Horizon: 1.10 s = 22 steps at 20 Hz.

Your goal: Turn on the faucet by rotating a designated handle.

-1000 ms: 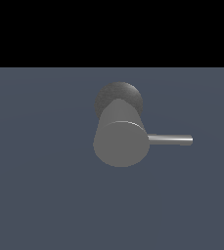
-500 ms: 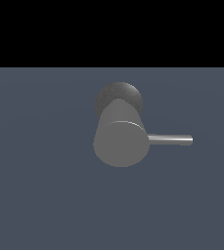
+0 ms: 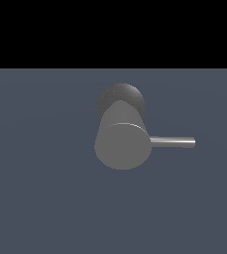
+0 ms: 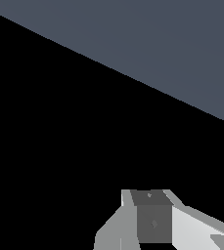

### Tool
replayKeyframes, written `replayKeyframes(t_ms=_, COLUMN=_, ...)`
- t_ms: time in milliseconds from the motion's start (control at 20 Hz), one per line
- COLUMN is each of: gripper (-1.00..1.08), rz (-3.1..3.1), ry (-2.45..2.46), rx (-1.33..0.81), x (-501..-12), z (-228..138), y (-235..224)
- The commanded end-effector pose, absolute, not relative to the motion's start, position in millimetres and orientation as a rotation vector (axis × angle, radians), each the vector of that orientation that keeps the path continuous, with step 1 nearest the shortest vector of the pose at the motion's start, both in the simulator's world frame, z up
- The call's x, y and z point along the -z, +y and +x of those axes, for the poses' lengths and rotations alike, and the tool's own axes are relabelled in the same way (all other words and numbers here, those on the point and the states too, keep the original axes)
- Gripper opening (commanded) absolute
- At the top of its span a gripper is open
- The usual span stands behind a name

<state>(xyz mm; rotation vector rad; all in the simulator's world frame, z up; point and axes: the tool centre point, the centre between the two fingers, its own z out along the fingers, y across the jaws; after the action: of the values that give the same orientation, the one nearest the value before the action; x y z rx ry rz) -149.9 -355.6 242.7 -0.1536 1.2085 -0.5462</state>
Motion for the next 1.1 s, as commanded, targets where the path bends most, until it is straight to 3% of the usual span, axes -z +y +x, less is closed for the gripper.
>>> replayKeyframes(t_ms=0, gripper=-1.0, rz=-0.093, ry=1.289, rx=0.461, x=-203.0, z=-143.2, y=-334.9)
replayKeyframes(t_ms=450, gripper=-1.0, rz=0.042, ry=1.497, rx=0.189, x=-105.0, z=-133.2, y=-253.3)
replayKeyframes(t_ms=1050, gripper=-1.0, rz=0.093, ry=1.585, rx=0.051, x=-67.3, z=-134.7, y=-207.6)
